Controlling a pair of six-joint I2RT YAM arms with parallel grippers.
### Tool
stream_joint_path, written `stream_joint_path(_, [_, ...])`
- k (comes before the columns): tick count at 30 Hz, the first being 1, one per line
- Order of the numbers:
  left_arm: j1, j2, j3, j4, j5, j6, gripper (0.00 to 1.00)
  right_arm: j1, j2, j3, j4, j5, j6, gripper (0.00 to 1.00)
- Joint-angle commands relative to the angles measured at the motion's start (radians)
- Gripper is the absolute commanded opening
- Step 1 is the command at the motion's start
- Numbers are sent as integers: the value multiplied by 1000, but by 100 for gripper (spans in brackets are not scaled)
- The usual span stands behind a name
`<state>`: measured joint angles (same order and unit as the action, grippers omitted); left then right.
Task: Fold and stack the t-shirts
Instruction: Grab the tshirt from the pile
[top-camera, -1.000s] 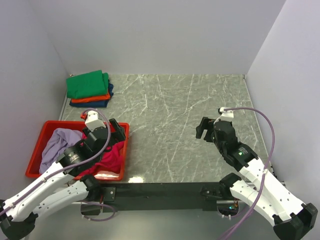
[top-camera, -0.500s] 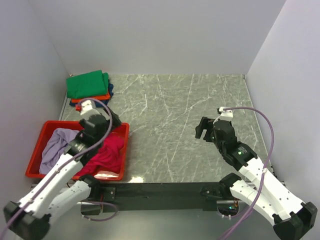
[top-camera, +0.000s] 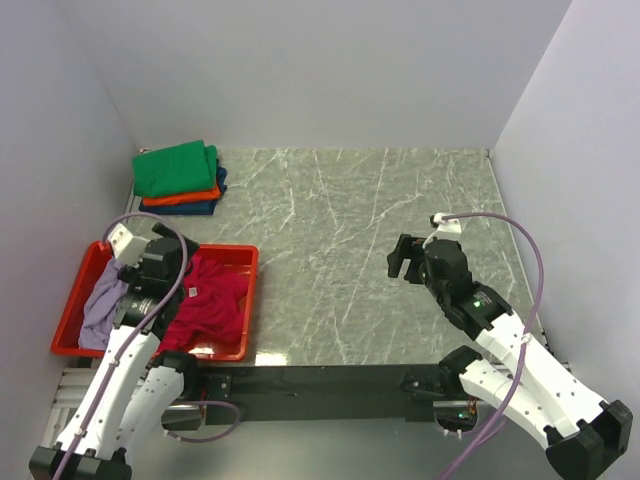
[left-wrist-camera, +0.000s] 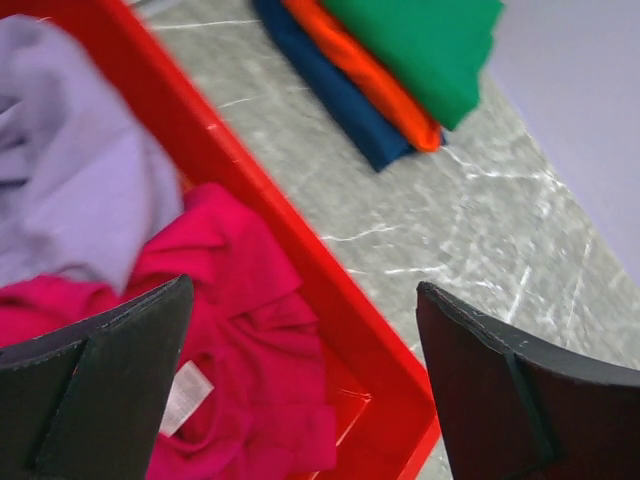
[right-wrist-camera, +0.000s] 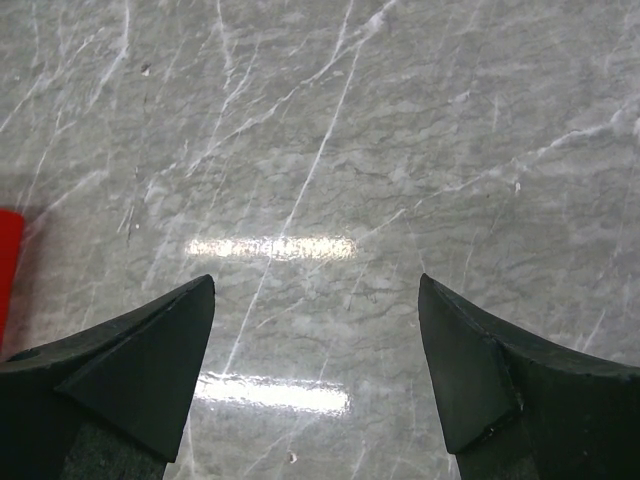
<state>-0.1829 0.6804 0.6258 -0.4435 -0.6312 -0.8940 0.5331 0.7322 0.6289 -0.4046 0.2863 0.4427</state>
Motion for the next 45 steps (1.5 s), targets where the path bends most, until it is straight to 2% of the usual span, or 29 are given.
stream_joint_path(1, [2, -28, -23, -116, -88, -110, 99, -7, 3, 0, 55, -16, -22, 89])
stream_joint_path(5, [-12, -61, -31, -248, -99, -186, 99, -7, 24, -9, 96, -53, -21, 88])
stream_joint_path(9, [-23, -82, -20, -285, -94, -215, 99, -7, 36, -12, 105, -87, -22, 88])
stream_joint_path(20, [-23, 139, 132, -405, 91, -243, 99, -13, 9, -38, 136, -125, -41, 89])
stream_joint_path(29, [-27, 208, 121, -491, 214, -304, 99, -16, 27, -41, 145, -138, -44, 89])
stream_joint_path(37, [-49, 202, 204, -664, 133, -376, 99, -19, 61, -37, 153, -150, -41, 89])
stream_joint_path(45, [-50, 211, 164, -649, 235, -387, 99, -21, 65, -35, 156, -162, -41, 88])
